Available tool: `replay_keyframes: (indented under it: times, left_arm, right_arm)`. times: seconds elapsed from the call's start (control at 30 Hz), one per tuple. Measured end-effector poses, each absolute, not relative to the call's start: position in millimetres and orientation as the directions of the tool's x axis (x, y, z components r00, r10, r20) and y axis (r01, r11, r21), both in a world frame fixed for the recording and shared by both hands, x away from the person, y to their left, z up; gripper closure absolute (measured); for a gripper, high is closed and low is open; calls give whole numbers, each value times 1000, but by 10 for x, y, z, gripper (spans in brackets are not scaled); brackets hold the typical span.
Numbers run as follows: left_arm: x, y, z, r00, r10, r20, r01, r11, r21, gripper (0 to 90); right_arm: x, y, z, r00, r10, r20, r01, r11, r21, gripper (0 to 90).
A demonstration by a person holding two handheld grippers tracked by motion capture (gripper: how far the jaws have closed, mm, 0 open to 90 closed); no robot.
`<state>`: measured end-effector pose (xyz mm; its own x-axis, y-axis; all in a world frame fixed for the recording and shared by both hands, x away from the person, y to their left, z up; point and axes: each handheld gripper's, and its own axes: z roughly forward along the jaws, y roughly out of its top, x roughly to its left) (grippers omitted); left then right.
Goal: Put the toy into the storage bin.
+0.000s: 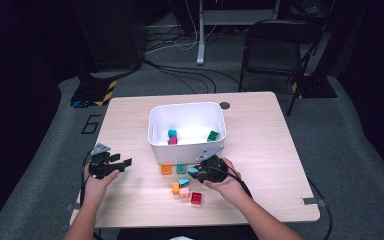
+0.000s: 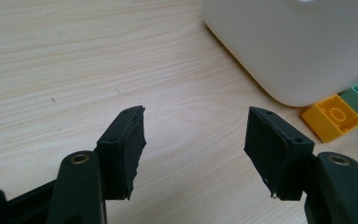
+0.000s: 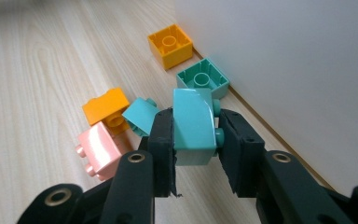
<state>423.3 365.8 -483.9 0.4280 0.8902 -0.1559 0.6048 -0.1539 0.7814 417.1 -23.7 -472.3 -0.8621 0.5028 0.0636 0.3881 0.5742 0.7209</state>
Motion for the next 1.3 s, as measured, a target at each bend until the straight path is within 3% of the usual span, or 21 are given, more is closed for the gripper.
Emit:
replay_keyframes:
  times: [1.3]
  left_arm:
    - [4232,3657,-4839,428,890,-155,605,-154,781,374]
  right_arm:
    - [4061,-241,-4062,-911,406,68,316,583,749,667]
